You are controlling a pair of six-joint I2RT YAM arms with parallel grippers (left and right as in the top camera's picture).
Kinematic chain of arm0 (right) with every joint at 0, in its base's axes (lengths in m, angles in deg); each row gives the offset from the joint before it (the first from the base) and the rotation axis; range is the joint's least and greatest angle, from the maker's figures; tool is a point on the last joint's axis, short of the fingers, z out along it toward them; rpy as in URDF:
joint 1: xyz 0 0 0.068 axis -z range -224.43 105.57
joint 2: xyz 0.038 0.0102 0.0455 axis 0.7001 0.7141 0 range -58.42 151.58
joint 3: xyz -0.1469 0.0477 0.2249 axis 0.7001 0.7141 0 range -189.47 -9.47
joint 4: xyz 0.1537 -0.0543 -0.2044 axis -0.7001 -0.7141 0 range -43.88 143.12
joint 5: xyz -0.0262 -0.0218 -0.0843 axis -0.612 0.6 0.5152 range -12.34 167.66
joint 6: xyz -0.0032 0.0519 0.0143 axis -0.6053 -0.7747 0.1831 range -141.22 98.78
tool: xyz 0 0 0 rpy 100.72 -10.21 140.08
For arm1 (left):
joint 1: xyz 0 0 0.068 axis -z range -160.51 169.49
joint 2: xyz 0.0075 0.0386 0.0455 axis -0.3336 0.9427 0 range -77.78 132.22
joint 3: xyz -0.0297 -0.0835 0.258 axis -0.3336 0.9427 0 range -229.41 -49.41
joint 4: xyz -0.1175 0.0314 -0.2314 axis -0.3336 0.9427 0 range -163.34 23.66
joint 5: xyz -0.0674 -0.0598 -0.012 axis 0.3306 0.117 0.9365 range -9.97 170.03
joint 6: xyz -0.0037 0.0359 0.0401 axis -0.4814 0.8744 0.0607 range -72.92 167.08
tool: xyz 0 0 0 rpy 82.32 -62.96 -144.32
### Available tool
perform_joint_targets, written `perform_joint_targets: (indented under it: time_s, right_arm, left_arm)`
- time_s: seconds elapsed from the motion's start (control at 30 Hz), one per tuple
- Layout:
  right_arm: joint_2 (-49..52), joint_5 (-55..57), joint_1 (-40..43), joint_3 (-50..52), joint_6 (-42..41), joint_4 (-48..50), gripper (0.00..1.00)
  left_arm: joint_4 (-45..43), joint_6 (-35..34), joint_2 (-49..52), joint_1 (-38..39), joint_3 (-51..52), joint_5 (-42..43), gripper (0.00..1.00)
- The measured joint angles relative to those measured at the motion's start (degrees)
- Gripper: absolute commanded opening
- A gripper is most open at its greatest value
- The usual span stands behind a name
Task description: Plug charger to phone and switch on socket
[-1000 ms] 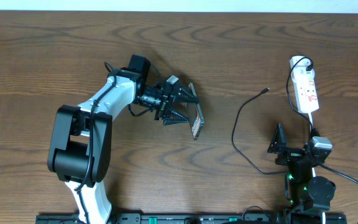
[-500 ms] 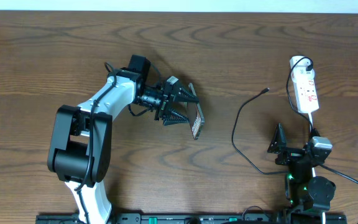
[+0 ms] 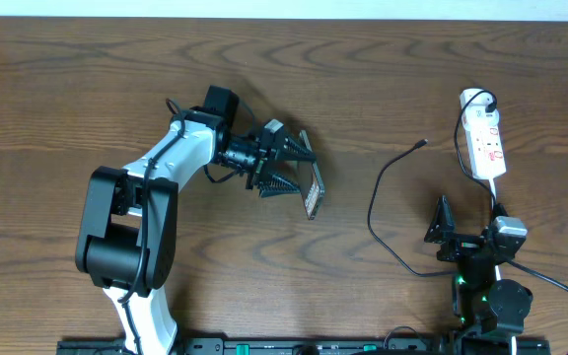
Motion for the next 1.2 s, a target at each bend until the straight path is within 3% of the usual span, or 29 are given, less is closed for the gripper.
perform_joint_targets:
  time_s: [0.83,1.2]
  right_arm:
    - [0.0,-0.9,0.0,0.0,-1.1,0.1,0.99]
    - [0.0,-14.4,0.0,0.0,-25.0,1.3,0.99]
  left_arm:
    - [-5.4,0.0,0.0,0.0,0.0,-2.7,0.58]
    - [-5.4,0.0,0.0,0.0,0.0,-2.7,0.58]
